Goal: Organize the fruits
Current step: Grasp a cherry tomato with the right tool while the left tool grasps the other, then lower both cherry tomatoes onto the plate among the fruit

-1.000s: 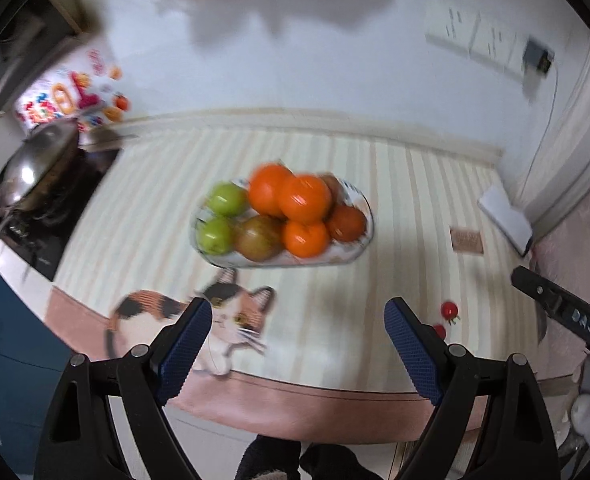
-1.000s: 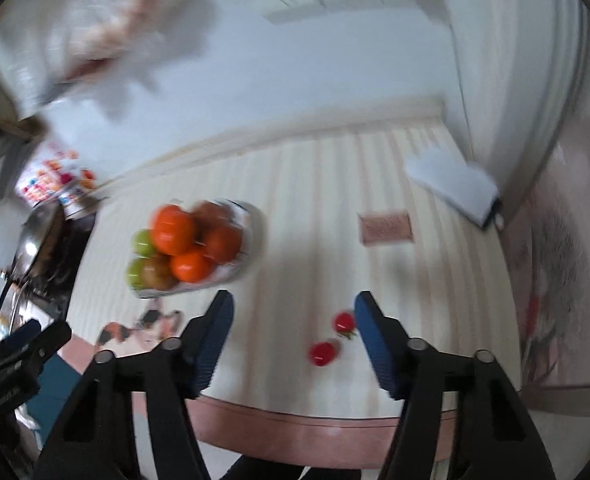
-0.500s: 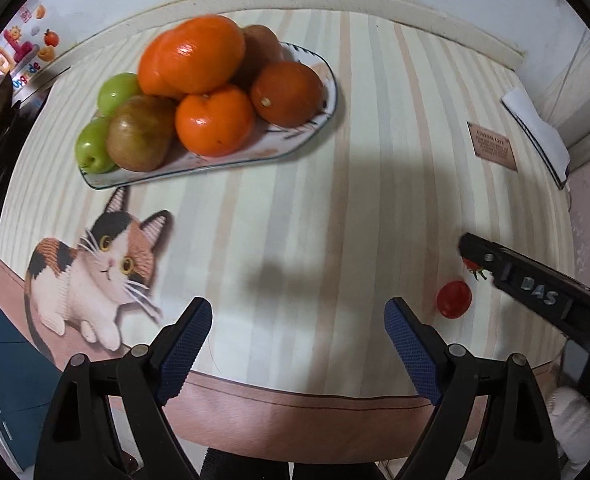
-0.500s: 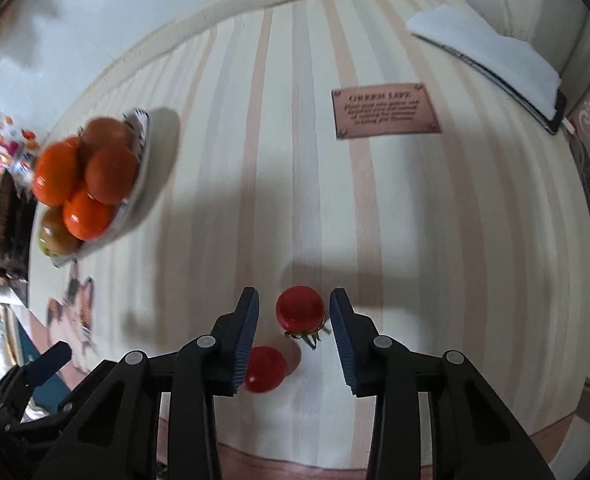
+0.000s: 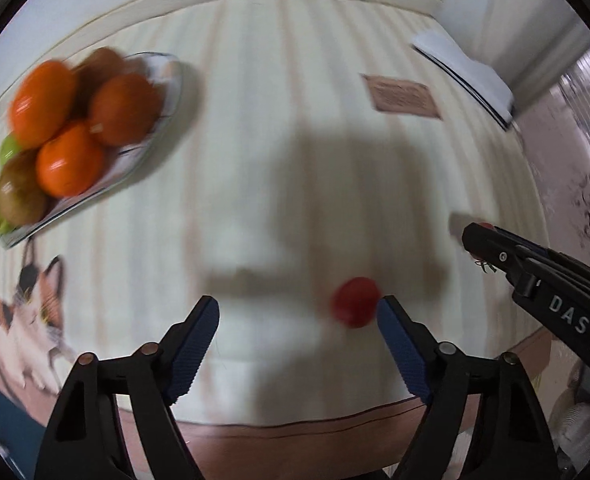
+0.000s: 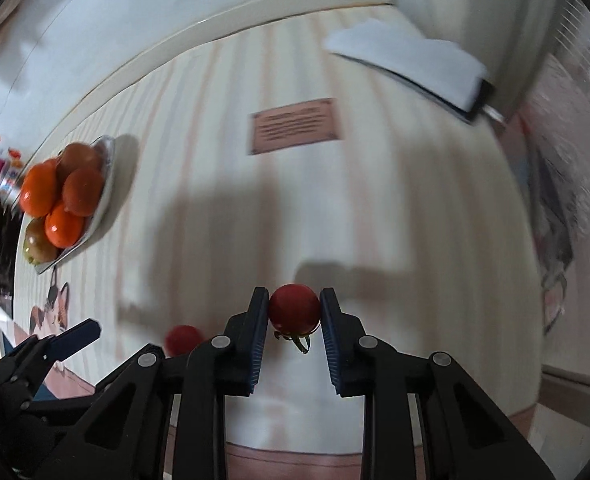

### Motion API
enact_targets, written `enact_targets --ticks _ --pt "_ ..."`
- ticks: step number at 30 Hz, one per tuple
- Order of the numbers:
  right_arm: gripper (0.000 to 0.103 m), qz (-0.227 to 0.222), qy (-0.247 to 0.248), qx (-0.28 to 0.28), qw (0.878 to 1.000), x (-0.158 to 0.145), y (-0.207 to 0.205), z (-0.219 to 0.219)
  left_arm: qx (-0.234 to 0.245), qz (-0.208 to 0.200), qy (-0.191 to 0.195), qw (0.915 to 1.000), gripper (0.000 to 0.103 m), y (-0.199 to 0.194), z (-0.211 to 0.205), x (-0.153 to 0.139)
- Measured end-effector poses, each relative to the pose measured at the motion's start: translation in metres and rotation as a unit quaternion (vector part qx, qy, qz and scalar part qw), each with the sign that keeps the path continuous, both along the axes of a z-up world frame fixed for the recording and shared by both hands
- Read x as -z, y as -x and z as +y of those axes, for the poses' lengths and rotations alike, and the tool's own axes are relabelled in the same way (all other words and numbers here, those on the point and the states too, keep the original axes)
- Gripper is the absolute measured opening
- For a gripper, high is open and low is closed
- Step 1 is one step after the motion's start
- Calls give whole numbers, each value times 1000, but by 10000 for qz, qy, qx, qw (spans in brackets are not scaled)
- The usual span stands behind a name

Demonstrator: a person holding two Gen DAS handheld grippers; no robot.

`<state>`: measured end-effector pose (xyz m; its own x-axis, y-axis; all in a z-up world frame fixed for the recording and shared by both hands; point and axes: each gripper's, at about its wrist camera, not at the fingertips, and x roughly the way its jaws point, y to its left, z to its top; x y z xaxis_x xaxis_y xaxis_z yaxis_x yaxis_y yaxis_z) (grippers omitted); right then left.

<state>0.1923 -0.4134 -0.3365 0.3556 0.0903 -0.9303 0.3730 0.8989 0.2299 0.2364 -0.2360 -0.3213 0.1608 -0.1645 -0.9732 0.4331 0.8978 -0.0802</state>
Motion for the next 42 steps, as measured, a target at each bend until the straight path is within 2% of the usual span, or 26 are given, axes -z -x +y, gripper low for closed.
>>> enact_targets --ticks 2,4,6,9,13,18,26,32,37,42 --pt "28 47 -11 126 9999 4 7 -9 178 57 -11 9998 76 4 -13 6" --pt "28 73 -48 224 9997 6 13 -17 324 93 -24 9994 66 6 -23 12" --pt "28 84 -59 280 9996 8 18 -21 420 145 -55 9990 63 8 -30 18" --pt "28 82 -56 300 9995 8 19 -22 522 8 -118 9986 58 11 -38 18" --pt "28 74 -15 301 9995 7 19 -22 573 -92 -150 9982 41 15 -44 17" --pt "28 54 1 318 9995 7 19 -21 528 -94 -130 9985 28 6 -44 20" --pt "28 -26 40 221 9997 1 13 -14 368 -35 37 9993 26 5 -28 17" --pt "28 -221 -12 126 9997 -20 6 -7 206 -62 238 9995 26 1 3 -6" --pt "28 -409 -180 -68 9990 -40 -5 12 -94 -162 453 9988 26 -12 46 -35" --pt "28 -605 -557 -443 9956 -57 -28 56 -653 -286 630 9955 26 -29 106 -62"
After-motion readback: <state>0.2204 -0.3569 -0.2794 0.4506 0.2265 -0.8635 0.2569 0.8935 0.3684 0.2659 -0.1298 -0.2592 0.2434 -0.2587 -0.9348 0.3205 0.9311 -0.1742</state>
